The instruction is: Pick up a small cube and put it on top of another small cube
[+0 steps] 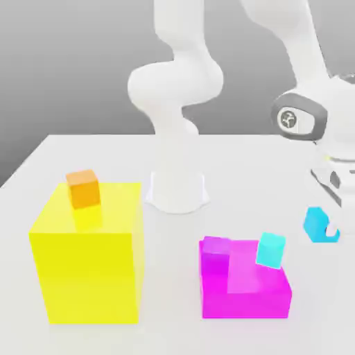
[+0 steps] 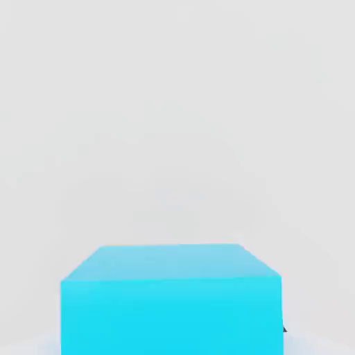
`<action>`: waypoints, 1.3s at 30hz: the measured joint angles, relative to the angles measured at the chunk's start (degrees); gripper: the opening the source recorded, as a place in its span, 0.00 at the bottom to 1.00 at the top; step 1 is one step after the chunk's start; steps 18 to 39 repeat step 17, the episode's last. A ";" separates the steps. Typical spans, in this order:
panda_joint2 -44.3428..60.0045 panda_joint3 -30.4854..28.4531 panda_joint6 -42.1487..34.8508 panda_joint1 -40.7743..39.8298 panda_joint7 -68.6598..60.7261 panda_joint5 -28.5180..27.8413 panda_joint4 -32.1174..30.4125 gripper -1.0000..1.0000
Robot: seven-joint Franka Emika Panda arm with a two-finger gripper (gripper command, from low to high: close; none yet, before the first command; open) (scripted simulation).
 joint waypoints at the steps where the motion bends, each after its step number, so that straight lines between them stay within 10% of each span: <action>1: -2.09 -0.98 -1.48 -1.10 0.78 0.41 -0.57 0.00; 8: -16.49 -9.78 -11.88 -12.61 7.41 1.67 -4.59 0.00; 13: -10.29 -10.97 -3.38 -14.40 8.28 1.93 -6.91 0.00; 14: -8.41 -10.99 -1.09 -14.45 8.30 1.92 -7.32 1.00; 39: -8.41 -10.99 -1.09 -14.45 8.30 1.92 -7.32 1.00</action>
